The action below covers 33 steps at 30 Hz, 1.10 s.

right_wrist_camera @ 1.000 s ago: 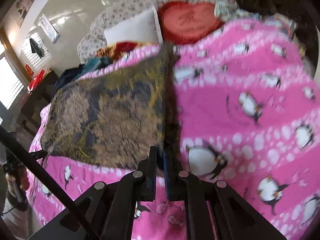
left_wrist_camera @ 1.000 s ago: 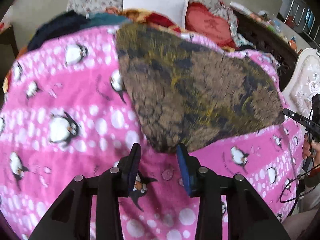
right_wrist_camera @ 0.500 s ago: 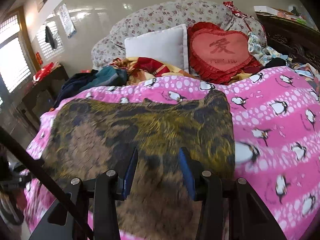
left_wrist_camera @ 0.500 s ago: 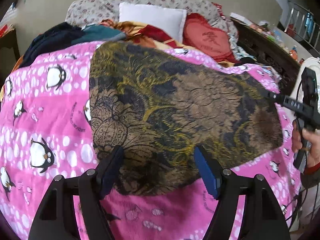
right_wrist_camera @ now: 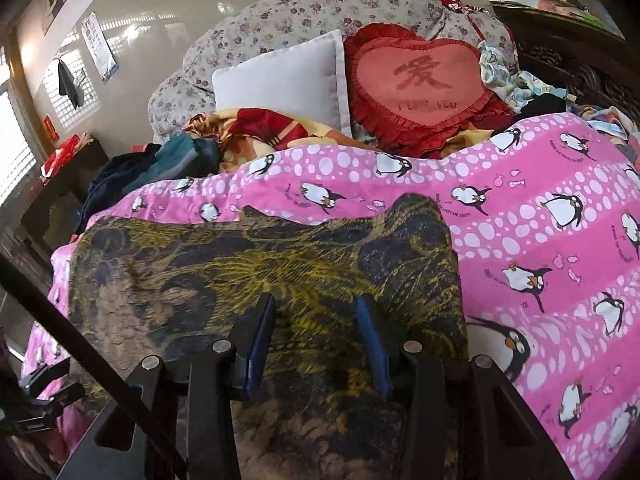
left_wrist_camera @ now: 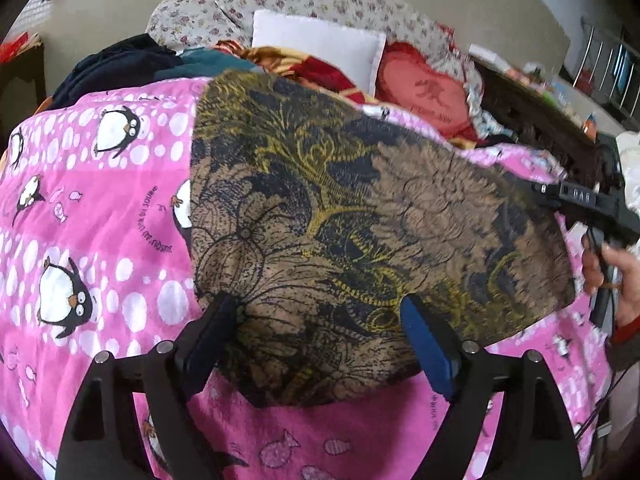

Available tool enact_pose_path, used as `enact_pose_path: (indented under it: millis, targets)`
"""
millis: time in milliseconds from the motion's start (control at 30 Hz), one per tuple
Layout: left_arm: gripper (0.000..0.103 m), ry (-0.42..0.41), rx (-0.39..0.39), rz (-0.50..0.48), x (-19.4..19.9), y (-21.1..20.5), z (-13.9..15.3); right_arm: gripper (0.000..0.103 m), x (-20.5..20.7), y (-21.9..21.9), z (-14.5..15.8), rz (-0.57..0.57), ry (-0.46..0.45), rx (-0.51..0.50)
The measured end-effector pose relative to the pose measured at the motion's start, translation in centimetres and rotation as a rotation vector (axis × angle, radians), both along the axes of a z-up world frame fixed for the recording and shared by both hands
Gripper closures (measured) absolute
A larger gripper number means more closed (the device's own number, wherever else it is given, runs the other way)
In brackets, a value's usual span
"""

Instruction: Fold small clothes

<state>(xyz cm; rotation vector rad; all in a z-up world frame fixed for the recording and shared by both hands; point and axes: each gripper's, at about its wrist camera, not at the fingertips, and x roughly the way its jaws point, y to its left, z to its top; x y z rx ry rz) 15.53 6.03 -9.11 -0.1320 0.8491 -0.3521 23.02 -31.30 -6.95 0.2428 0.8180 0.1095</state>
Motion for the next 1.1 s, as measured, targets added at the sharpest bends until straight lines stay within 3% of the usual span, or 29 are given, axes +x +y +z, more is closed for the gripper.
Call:
enact_pose_path:
  millis: [200,300,367,433,600,700,900,1100]
  targets:
    - [0.019,-0.026,-0.114,0.060,-0.7,2.2,0.8,0.051,-2.0,2.2,1.1,0.064,-0.018,-0.007]
    - [0.016,-0.037,-0.181,0.072,-0.9,3.3,0.8,0.038,-1.4,3.3,-0.3,0.096,0.040,-0.025]
    - [0.015,-0.039,-0.218,0.084,-1.1,4.0,0.7,0.038,-1.0,4.0,-0.8,0.092,0.058,-0.070]
    - [0.014,-0.038,-0.246,0.095,-1.2,4.6,0.6,0.037,-0.8,5.2,0.2,0.097,0.060,-0.110]
    - [0.007,-0.007,-0.337,0.101,-1.0,5.8,0.2,0.035,0.5,10.8,3.9,0.213,0.012,-0.043]
    - [0.006,0.008,-0.322,0.107,-1.1,5.6,-0.1,0.025,1.9,16.4,5.4,0.296,-0.008,-0.060]
    - [0.004,0.109,-0.322,0.114,0.0,5.3,-1.8,0.022,6.2,27.6,5.3,0.424,0.015,-0.094]
    - [0.000,0.113,-0.343,0.105,0.3,5.1,-2.0,0.021,10.6,32.7,3.1,0.417,0.083,-0.114]
